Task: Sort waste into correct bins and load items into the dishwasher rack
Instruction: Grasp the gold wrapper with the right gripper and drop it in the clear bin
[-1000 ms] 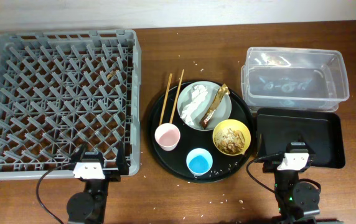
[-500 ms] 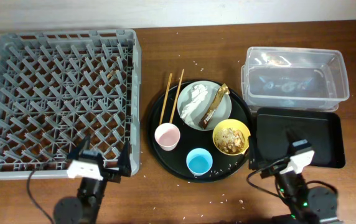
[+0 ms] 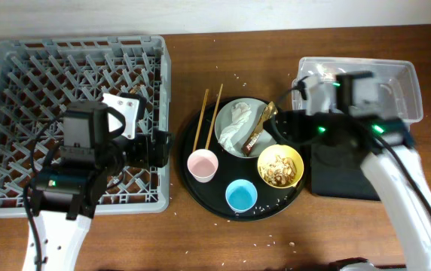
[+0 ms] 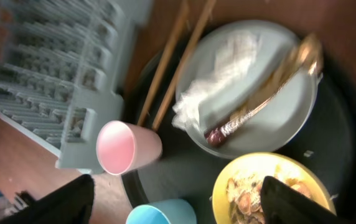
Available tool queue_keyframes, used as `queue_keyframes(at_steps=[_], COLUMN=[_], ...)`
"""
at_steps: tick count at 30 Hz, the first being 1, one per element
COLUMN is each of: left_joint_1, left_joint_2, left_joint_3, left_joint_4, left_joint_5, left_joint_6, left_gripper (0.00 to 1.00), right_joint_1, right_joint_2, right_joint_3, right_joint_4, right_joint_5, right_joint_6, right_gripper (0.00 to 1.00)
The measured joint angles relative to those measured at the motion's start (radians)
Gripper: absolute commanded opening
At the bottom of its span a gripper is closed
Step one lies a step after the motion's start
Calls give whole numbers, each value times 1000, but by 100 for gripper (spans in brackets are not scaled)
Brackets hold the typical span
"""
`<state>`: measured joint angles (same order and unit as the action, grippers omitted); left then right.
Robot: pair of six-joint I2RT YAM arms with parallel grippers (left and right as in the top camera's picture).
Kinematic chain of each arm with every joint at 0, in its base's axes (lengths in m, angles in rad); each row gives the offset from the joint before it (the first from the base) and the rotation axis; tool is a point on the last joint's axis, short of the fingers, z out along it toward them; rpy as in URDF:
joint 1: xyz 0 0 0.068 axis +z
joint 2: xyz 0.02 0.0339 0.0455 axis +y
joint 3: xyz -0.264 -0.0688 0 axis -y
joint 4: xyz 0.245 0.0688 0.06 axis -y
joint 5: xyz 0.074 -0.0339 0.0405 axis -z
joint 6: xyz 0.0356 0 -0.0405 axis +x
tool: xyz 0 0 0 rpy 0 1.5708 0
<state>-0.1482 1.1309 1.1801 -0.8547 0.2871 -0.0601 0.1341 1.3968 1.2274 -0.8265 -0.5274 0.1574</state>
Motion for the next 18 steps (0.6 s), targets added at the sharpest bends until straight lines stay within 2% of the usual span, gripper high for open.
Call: queue_keyframes(at_steps=[1,4,5,6,8,9,11,13,17,18], left_joint_1=[0,0,0,0,0,0,0,0,0,0], left_joint_2=[14,41,49,57,59,59,59,59,59,59], left_joint_3=[0,0,1,1,2,2,2,2,2,2], left_joint_4=[0,-1,-6,-21,-47,-60,-66,-68,-69,-69], left_joint_5=[3,13,14,16,17,17,17,17,17,17], left_joint_6=[0,0,0,0,0,0,0,0,0,0], left_gripper=[100,99,99,100,99,99,99,99,99,99], right_joint_1=[25,99,118,125,126,126,123,108,16,-26], right_joint_2=[67,268,352,418,493,519,532,485,231,171], right_joint_3=[0,1,1,1,0,0,7,72,256,282], right_joint_4=[19,152,214,249,303,309,286,160,38,19], right_joint_5=[42,197,259,300,336,347,358,364,401,459], right_joint_6=[21,71,91,112,152,176,205,204,209,248], right_gripper=[82,70,63,52,18,5,4,4,4,4])
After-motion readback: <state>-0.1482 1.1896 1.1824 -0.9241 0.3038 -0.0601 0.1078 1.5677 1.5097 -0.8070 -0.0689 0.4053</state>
